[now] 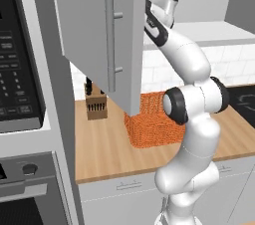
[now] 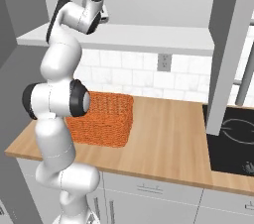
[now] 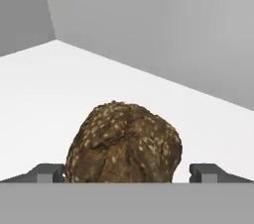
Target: Open the cabinet, pick up the bread from the cabinet and place it in the basket. Then move the basket to the dining counter.
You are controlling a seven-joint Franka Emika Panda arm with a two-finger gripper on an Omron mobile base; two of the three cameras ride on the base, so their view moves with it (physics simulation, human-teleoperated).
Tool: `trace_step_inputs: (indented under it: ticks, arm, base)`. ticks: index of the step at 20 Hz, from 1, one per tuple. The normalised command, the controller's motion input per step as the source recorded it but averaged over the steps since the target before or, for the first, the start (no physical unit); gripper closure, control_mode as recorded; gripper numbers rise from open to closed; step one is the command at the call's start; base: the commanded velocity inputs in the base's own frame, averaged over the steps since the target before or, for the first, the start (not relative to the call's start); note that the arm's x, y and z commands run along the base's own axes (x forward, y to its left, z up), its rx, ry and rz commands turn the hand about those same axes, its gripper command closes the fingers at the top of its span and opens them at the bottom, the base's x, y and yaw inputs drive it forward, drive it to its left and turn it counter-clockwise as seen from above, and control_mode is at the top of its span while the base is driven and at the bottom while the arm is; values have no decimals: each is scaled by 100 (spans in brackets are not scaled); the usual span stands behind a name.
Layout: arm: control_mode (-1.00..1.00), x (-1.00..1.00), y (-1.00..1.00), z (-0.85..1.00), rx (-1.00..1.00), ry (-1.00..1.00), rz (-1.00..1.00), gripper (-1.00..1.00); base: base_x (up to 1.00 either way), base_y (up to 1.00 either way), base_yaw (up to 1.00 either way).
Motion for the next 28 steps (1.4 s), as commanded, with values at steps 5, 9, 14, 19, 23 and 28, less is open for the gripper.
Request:
trace_step_inputs:
  ticks: [5,9,14,19,23,28]
  arm:
    - [-100,27,0,-8,0,0,10,-100]
    - [-100,50,0,-6,0,4,5,-100]
    - [-100,13,7,-29,1,9,12,-100]
    - [-100,0,13,-33,5,3,16,-100]
    - [-100,0,25,-19,2,0,15,100]
    - [-100,0,15,-2,0,-4,8,100]
  base:
    - [0,0,0]
    - [0,0,0]
    - [0,0,0]
    - [0,0,0]
    - [0,0,0]
    - [0,0,0]
